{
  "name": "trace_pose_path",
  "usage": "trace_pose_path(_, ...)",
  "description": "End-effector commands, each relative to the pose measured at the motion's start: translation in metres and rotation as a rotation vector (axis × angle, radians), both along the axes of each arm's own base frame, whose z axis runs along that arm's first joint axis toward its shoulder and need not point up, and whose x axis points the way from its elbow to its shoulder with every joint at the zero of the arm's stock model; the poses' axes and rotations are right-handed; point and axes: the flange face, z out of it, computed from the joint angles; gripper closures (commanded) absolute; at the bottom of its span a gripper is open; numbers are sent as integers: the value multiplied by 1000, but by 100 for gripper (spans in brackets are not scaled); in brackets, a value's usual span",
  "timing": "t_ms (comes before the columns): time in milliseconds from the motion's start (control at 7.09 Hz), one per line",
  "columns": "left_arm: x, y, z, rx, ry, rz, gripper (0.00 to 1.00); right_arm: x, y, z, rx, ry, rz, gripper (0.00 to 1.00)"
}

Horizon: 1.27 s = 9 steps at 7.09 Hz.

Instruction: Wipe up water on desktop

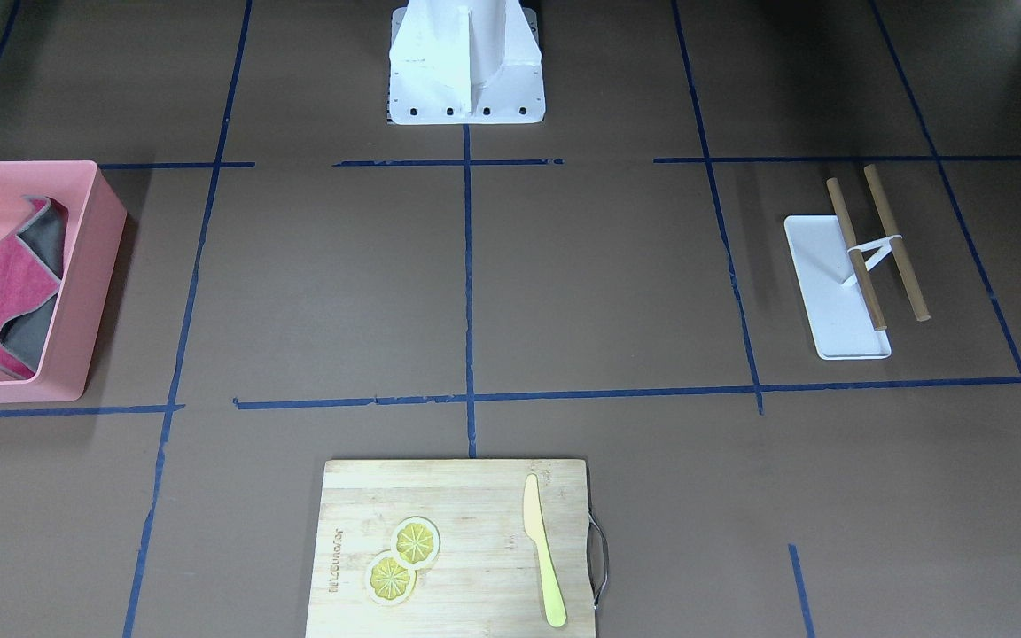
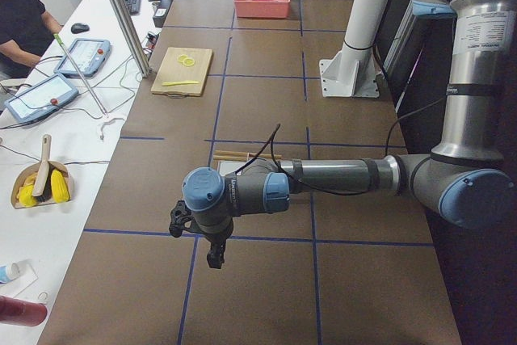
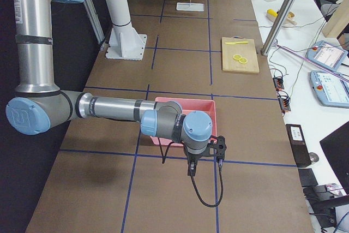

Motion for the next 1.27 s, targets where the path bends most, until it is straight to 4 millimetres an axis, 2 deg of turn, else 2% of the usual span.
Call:
trace_pose_path(0, 0, 0, 0, 0, 0, 0, 0, -8, 0, 4, -9, -1, -16, 0)
trace_pose_path(423, 0, 0, 0, 1, 0, 1, 0, -19, -4, 2, -3, 0, -41, 0)
trace_pose_path(1128, 0, 0, -1, 5, 0, 4, 0, -22, -6, -3, 9, 1, -48, 0)
